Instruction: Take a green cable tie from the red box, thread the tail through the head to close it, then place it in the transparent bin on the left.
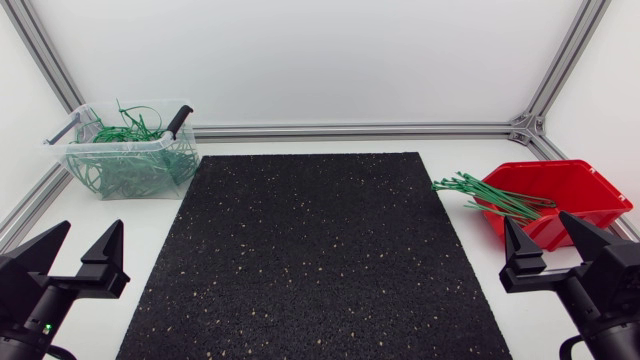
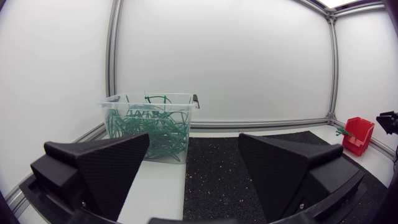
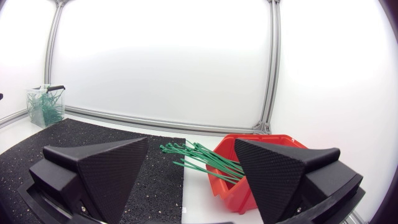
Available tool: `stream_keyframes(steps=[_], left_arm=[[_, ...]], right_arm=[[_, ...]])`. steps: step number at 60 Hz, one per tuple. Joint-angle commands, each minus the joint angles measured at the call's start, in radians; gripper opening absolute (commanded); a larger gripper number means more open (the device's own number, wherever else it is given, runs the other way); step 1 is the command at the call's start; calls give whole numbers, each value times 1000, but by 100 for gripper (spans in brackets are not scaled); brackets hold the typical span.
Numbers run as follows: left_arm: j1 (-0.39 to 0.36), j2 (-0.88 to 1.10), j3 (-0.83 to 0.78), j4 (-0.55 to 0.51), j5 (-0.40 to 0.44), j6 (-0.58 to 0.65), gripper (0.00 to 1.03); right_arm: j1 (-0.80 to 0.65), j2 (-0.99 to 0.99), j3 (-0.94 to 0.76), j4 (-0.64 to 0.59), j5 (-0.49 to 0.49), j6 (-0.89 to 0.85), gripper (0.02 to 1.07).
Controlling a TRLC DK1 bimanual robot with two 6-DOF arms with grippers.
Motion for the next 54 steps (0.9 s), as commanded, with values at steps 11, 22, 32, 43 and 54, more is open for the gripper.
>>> stream_keyframes(steps=[11, 22, 32, 43, 54], left_arm=[[-8, -4, -38, -25, 2, -16, 99], [-8, -4, -38, -27, 2, -16, 99], [-9, -4, -38, -25, 2, -17, 99], [-9, -4, -38, -27, 2, -17, 99], [-8, -2, -38, -27, 2, -17, 99]], right_arm=[[10, -12, 9, -20, 0, 13, 103], [11, -12, 90, -57, -3, 20, 103], [11, 3, 196, -116, 0, 20, 103], [13, 98, 317, -132, 0, 21, 103], [13, 281, 501, -151, 1, 21, 103]])
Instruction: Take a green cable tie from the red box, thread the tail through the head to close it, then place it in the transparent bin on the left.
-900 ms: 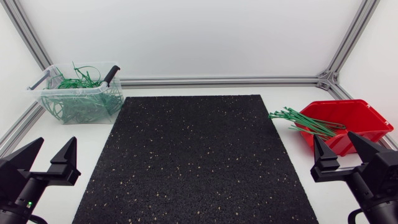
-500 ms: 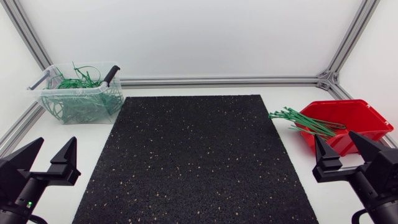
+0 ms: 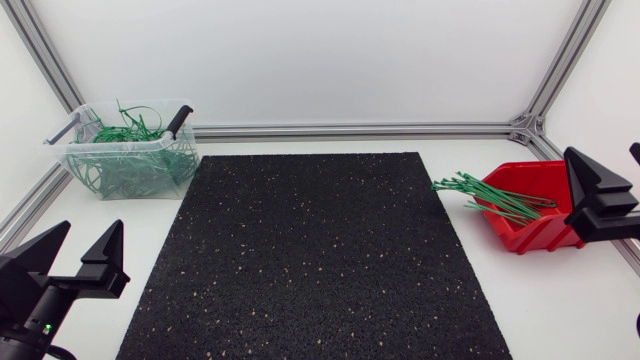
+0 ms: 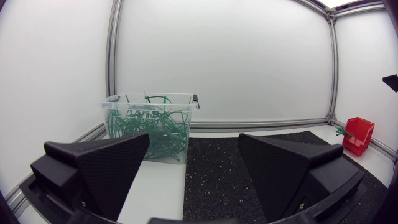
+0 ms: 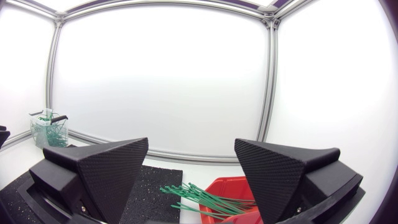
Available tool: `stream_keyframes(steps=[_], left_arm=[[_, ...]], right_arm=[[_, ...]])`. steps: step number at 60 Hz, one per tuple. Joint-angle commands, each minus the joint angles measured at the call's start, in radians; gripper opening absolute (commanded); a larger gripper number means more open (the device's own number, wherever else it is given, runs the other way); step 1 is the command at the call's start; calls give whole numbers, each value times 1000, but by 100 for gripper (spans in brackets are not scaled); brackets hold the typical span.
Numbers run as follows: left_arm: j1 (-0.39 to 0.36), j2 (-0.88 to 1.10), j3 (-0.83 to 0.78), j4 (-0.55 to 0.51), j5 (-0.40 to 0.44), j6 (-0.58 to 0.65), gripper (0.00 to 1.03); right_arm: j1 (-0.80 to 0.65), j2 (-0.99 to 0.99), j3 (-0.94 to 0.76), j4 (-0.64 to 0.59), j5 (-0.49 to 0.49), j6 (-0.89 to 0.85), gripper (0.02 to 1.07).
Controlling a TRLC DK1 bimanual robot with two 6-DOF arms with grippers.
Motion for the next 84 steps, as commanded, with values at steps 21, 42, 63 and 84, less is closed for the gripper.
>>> stream_keyframes(steps=[21, 42, 63, 84], left_arm=[[-8, -1, -38, -27, 2, -17, 99], [-8, 1, -38, -27, 2, -17, 99], [-8, 4, -38, -28, 2, -17, 99], [-8, 6, -38, -28, 2, -17, 99]], right_arm=[[-26, 532, 513, -211, -86, -59, 103], [-142, 1003, 968, -634, -264, -262, 103], [-176, 1349, 1220, -1039, -298, -759, 102], [-194, 1467, 1253, -1250, -262, -1109, 102]])
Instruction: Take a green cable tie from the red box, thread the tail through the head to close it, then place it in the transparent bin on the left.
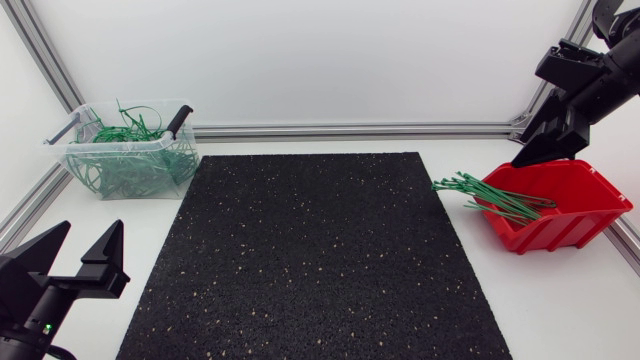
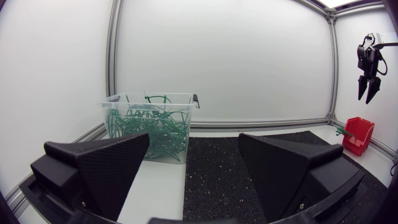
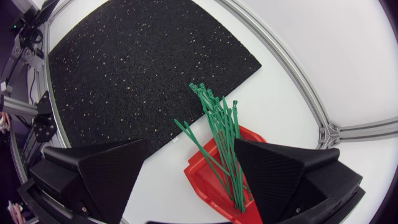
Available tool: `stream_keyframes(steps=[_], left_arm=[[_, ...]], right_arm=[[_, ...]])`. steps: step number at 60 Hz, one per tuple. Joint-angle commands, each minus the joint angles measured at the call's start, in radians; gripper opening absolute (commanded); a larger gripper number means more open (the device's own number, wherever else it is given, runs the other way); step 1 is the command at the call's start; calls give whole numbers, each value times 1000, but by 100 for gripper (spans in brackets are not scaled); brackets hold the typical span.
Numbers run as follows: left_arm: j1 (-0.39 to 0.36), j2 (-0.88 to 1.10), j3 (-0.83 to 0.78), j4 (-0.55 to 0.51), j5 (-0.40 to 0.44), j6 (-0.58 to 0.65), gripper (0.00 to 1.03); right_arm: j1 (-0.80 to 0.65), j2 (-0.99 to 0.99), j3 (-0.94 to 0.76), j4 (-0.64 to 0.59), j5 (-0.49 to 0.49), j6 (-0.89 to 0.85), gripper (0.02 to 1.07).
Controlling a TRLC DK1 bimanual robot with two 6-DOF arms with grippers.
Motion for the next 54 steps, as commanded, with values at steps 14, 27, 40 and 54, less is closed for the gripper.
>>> stream_keyframes(steps=[14, 27, 40, 54], left_arm=[[-9, 5, -38, -28, 2, -17, 99], [-9, 5, -38, -27, 2, -17, 99], [-8, 5, -38, -27, 2, -17, 99], [-8, 5, -38, -28, 2, -17, 99]], right_arm=[[32, -37, -131, 2, 149, -289, 102], [77, -118, -246, 106, 175, -370, 96], [120, -147, -362, 241, 226, -422, 96], [143, -176, -471, 387, 258, -430, 96]])
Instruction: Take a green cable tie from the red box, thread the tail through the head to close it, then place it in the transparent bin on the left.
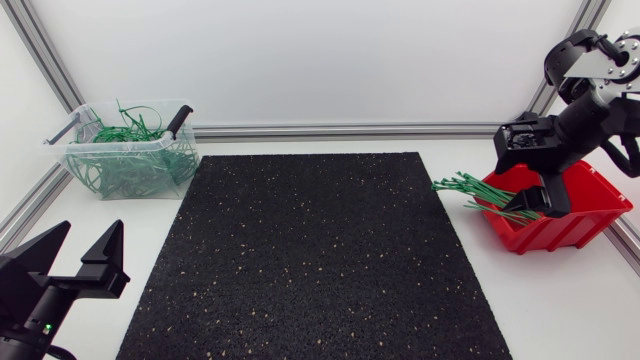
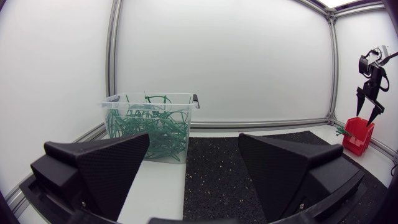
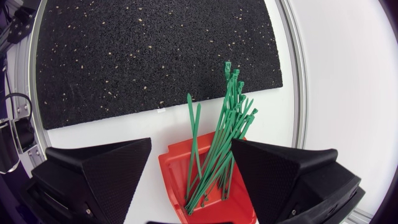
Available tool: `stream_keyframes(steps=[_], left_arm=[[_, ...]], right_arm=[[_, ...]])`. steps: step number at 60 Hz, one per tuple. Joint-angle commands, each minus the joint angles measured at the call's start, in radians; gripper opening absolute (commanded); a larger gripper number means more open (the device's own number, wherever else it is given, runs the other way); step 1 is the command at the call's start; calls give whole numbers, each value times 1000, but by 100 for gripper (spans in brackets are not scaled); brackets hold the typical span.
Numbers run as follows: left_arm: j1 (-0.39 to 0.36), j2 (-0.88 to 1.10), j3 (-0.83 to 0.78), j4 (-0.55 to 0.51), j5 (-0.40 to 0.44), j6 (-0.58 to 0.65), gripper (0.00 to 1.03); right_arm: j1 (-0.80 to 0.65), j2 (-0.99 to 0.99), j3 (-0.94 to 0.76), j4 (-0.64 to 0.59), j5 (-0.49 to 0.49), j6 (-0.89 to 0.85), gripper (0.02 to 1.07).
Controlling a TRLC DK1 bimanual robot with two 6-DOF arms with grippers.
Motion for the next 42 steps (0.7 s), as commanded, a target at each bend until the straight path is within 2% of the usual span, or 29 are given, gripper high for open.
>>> stream_keyframes(steps=[1, 8, 12, 20, 23, 32, 42], left_arm=[[-8, 5, -39, -27, 2, -17, 99], [-6, 5, -39, -28, 2, -17, 99], [-5, 5, -39, -28, 2, -17, 99], [-3, 5, -39, -27, 2, -17, 99], [-3, 5, -39, -28, 2, -17, 99], [-3, 5, -39, -28, 2, -17, 99], [-3, 5, -39, -27, 2, -17, 99]], right_arm=[[12, -13, -36, 22, 7, -28, 95], [16, 13, -41, 28, 4, -22, 92], [19, 28, -58, 45, 3, -22, 87], [22, 48, -84, 85, 0, -18, 86], [24, 54, -94, 95, -5, -18, 81], [25, 73, -111, 132, -10, -15, 81], [36, 96, -119, 135, -23, -14, 65]])
